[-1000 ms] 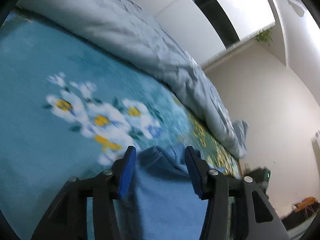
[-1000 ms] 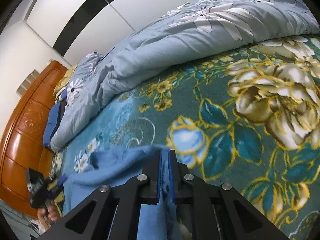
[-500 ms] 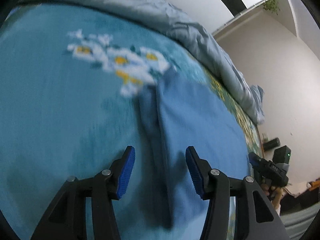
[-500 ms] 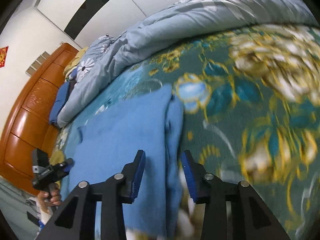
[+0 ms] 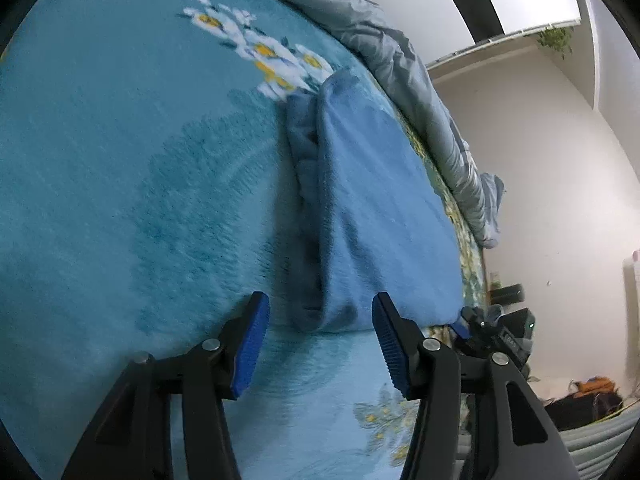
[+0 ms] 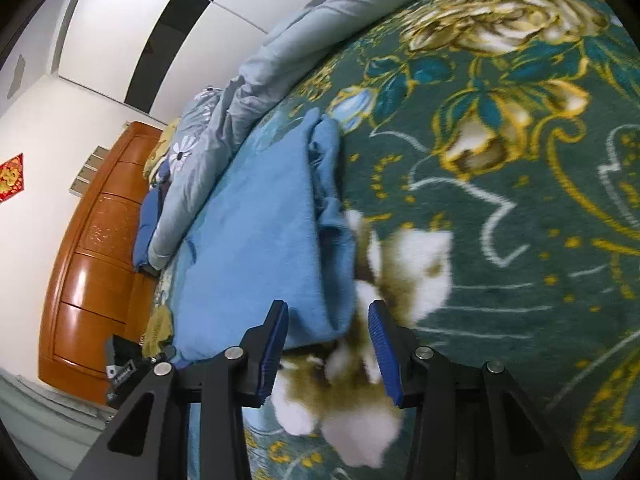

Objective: Fold clothes

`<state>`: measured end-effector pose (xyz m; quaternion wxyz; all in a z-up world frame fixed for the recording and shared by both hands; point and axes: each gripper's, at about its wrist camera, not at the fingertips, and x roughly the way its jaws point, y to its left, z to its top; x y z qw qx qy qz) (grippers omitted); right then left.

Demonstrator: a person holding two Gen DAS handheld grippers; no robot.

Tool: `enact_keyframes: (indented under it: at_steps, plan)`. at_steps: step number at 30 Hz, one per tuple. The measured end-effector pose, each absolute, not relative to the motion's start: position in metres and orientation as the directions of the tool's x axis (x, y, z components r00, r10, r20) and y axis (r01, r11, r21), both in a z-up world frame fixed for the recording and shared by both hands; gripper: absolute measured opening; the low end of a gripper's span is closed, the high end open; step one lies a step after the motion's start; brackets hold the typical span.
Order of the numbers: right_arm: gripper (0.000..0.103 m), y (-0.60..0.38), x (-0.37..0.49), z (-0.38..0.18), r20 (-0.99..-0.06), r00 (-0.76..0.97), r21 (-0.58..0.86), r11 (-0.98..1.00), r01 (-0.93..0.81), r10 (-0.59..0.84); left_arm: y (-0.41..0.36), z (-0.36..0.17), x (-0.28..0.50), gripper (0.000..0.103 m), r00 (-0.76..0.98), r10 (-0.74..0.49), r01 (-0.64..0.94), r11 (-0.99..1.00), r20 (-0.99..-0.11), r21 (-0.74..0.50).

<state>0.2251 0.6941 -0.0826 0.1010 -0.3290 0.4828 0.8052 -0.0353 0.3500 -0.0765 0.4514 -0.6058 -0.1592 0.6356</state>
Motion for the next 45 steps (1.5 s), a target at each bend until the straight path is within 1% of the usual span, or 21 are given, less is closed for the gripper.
enact_keyframes:
  at_steps: [6, 9, 11, 12, 13, 14, 15, 17, 20, 23, 26, 32, 35, 41, 45]
  plan:
    - [0.046, 0.693, 0.217, -0.086, -0.574, -0.801, 0.763, -0.465, -0.449, -0.168, 0.353, -0.085, -0.035, 0.055, 0.161, 0.823, -0.284, -0.49, -0.545, -0.824]
    - [0.039, 0.694, 0.218, -0.088, -0.553, -0.816, 0.785, -0.433, -0.443, -0.167, 0.353, -0.087, -0.035, 0.054, 0.147, 0.838, -0.262, -0.479, -0.525, -0.838]
    - [0.024, 0.694, 0.219, -0.088, -0.557, -0.815, 0.781, -0.432, -0.45, -0.158, 0.353, -0.088, -0.035, 0.05, 0.134, 0.845, -0.252, -0.477, -0.518, -0.842]
    - [0.023, 0.694, 0.22, -0.087, -0.558, -0.815, 0.781, -0.431, -0.453, -0.156, 0.352, -0.089, -0.036, 0.042, 0.127, 0.847, -0.248, -0.476, -0.516, -0.844]
    - [0.02, 0.694, 0.22, -0.086, -0.559, -0.815, 0.781, -0.428, -0.455, -0.154, 0.352, -0.09, -0.037, 0.03, 0.118, 0.848, -0.245, -0.48, -0.518, -0.842]
    - [0.018, 0.693, 0.22, -0.086, -0.562, -0.814, 0.779, -0.427, -0.459, -0.15, 0.351, -0.091, -0.038, 0.026, 0.108, 0.848, -0.243, -0.484, -0.519, -0.841]
    - [0.017, 0.693, 0.22, -0.085, -0.565, -0.812, 0.777, -0.427, -0.463, -0.146, 0.35, -0.093, -0.039, 0.018, 0.099, 0.848, -0.239, -0.488, -0.521, -0.84]
    - [0.013, 0.692, 0.218, -0.083, -0.575, -0.807, 0.768, -0.431, -0.474, -0.137, 0.348, -0.093, -0.038, 0.015, 0.091, 0.848, -0.228, -0.492, -0.522, -0.84]
    - [0.012, 0.687, 0.217, -0.077, -0.596, -0.794, 0.747, -0.443, -0.496, -0.115, 0.341, -0.091, -0.036, 0.013, 0.075, 0.85, -0.215, -0.497, -0.522, -0.841]
    - [0.011, 0.683, 0.224, -0.07, -0.594, -0.798, 0.746, -0.442, -0.499, -0.1, 0.332, -0.082, -0.032, 0.012, 0.073, 0.86, -0.222, -0.479, -0.504, -0.849]
    - [0.01, 0.668, 0.232, -0.057, -0.603, -0.793, 0.721, -0.484, -0.496, -0.085, 0.322, -0.068, -0.022, 0.011, 0.063, 0.854, -0.279, -0.481, -0.516, -0.831]
    - [0.01, 0.628, 0.269, -0.037, -0.595, -0.8, 0.701, -0.536, -0.471, -0.077, 0.286, -0.053, 0.006, 0.011, 0.086, 0.856, -0.332, -0.457, -0.509, -0.825]
    - [0.01, 0.604, 0.298, -0.036, -0.582, -0.809, 0.71, -0.538, -0.455, -0.084, 0.268, -0.051, 0.028, 0.011, 0.101, 0.847, -0.367, -0.456, -0.523, -0.81]
    - [0.01, 0.568, 0.35, -0.053, -0.553, -0.827, 0.763, -0.46, -0.454, -0.101, 0.238, -0.063, 0.066, 0.011, 0.112, 0.798, -0.441, -0.495, -0.593, -0.749]
    - [0.01, 0.555, 0.369, -0.071, -0.568, -0.819, 0.758, -0.439, -0.482, -0.081, 0.237, -0.072, 0.076, 0.012, 0.116, 0.773, -0.465, -0.513, -0.623, -0.722]
